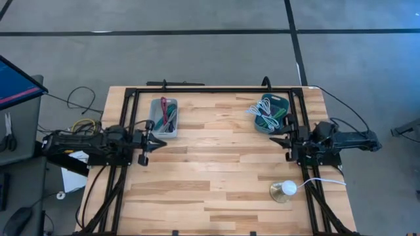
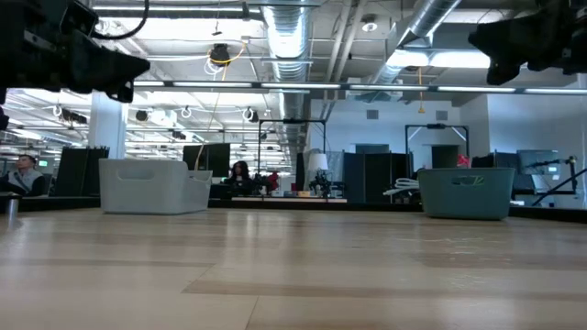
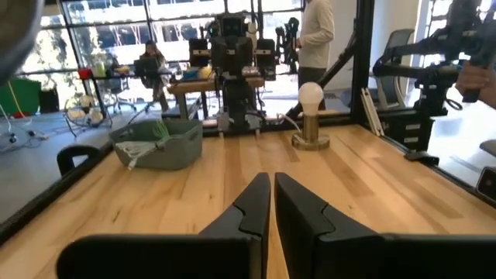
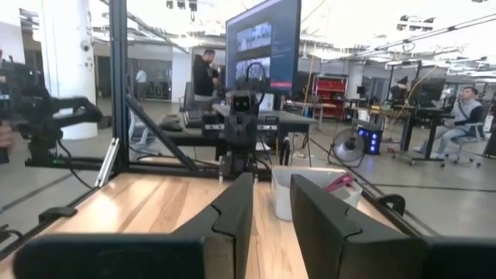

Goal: Pick & Place USB Port
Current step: Return to Home Position

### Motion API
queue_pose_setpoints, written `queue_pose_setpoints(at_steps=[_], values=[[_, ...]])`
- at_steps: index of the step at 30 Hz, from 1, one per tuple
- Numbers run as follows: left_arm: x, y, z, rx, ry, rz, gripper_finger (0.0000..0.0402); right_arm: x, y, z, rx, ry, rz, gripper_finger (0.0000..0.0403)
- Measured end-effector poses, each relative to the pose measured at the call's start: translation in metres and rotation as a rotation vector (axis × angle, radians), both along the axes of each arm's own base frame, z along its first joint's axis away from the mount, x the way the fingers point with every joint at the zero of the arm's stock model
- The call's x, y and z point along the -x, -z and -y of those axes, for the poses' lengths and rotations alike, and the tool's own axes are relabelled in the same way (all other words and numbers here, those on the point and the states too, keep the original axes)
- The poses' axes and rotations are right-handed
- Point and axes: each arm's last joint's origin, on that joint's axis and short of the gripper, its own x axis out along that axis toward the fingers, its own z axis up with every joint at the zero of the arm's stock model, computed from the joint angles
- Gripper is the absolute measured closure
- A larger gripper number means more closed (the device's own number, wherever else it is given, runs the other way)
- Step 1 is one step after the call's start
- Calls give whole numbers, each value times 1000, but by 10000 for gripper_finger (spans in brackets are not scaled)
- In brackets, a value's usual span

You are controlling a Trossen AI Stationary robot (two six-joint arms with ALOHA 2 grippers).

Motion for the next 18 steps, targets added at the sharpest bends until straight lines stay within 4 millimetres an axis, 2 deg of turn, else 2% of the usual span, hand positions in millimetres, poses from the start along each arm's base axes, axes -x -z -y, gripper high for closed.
queue_pose_setpoints(at_steps=[18], values=[[-1, 1, 0, 22, 5, -10, 378, -2, 7, 0, -16, -1, -36, 321]])
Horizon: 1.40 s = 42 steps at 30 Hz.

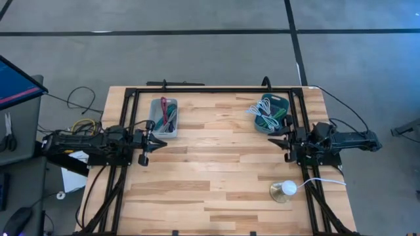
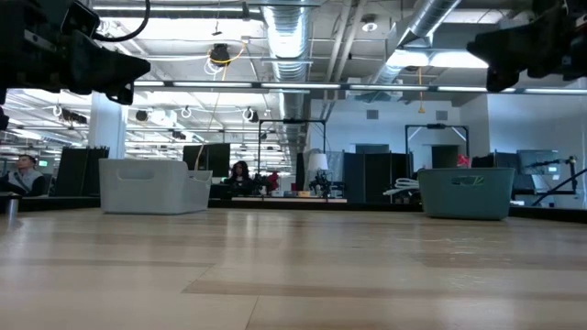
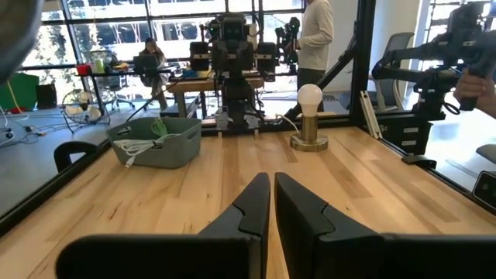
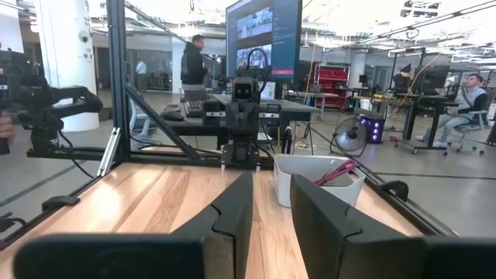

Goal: Pick & Place USB Port
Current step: Return to Home Position

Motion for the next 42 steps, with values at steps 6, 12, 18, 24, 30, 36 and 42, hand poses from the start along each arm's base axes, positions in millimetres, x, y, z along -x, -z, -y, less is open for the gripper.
queue_pose_setpoints(at_steps=[6, 12, 18, 24, 30, 36, 42], values=[[0, 0, 0, 0, 0, -1, 380, -5, 19, 0, -20, -2, -30, 321], [0, 1, 0, 4, 1, -8, 380, -6, 25, 0, -23, -1, -51, 321], [0, 2, 0, 4, 1, -21, 380, -7, 28, 0, -21, -1, -84, 321], [0, 2, 0, 4, 0, -24, 380, -7, 28, 0, -21, -2, -83, 321], [0, 2, 0, 5, 1, -26, 380, -7, 29, 0, -12, -1, -84, 321], [0, 2, 0, 22, 3, -28, 380, -7, 29, 0, -10, -1, -85, 321], [0, 2, 0, 22, 3, -27, 380, -7, 29, 0, -11, -1, -85, 321]])
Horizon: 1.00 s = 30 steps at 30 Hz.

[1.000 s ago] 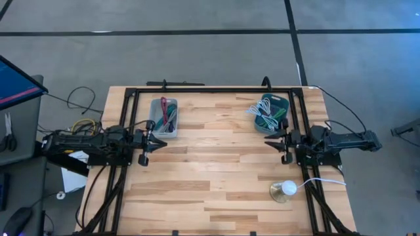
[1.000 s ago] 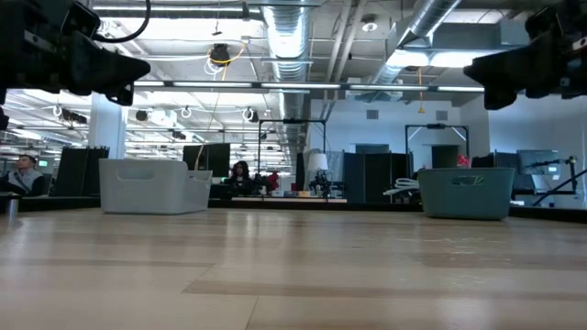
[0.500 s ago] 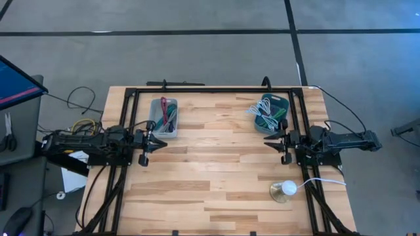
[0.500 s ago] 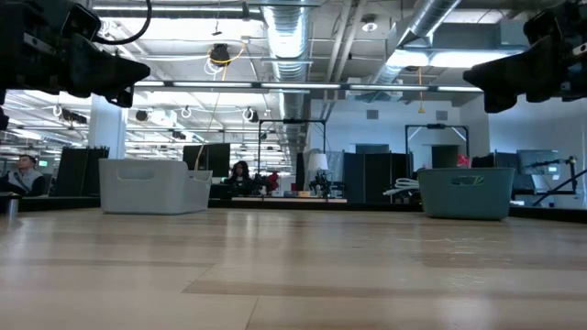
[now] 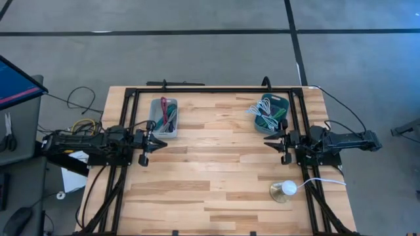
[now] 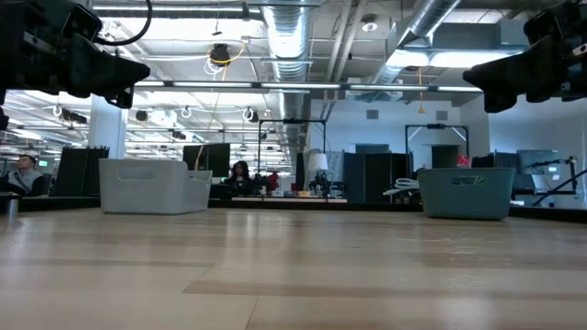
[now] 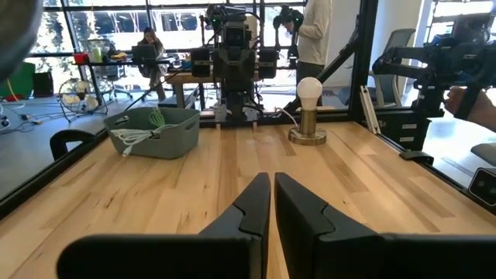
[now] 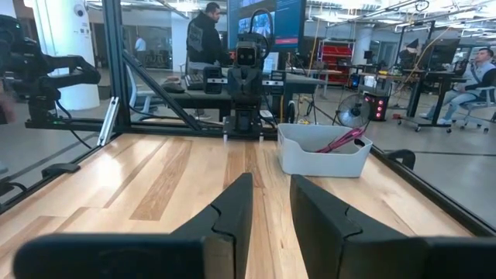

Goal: Pick & Place USB Port
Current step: Return to Home Position

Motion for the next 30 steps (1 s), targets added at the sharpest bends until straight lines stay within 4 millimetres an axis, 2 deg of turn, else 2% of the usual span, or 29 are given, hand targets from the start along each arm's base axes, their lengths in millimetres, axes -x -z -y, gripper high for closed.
queue_pose_setpoints(at_steps=[18, 30], values=[[0, 0, 0, 0, 2, 0, 380, 0, 0, 0, -35, -1, 1, 321], [-6, 6, 0, -1, 2, -78, 380, 0, 0, 0, -35, -1, 0, 321]])
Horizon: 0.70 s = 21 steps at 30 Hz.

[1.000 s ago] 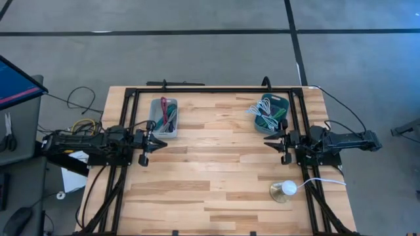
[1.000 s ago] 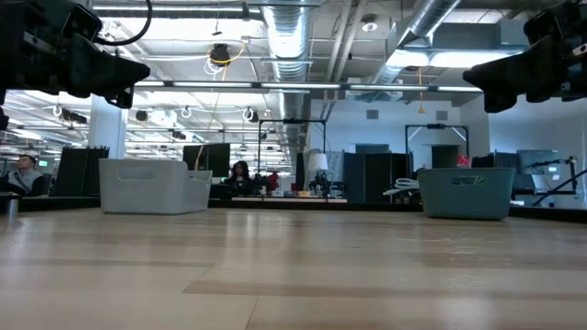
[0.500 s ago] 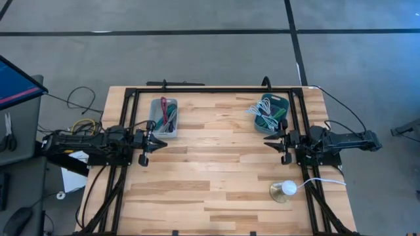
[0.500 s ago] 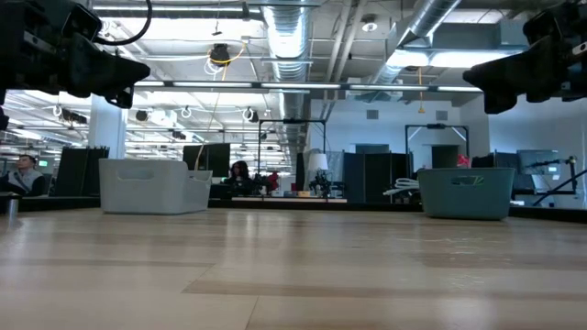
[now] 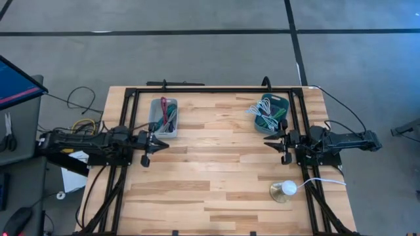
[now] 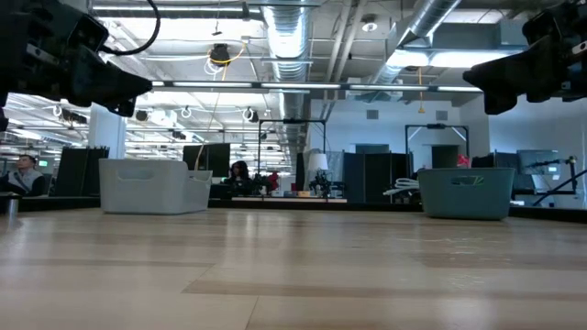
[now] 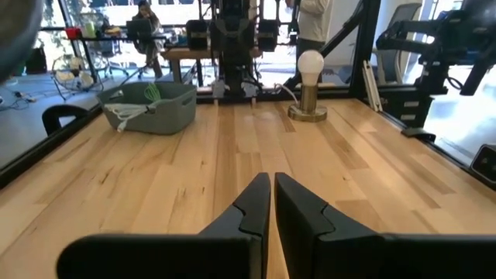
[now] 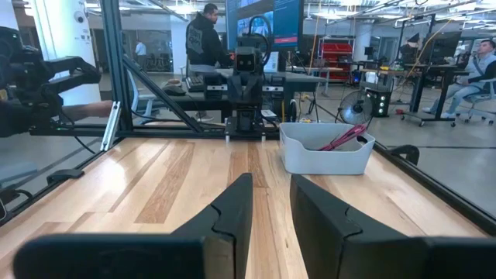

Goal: Pick & Place USB Port
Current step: Return to Home Position

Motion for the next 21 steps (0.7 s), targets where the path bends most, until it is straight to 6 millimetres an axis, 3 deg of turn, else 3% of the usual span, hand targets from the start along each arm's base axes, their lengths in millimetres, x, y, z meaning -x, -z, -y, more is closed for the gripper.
queue_pose_setpoints(at_steps=[21], values=[[-10, 14, 0, -2, 0, -159, 380, 0, 0, 0, 0, 0, 0, 321]])
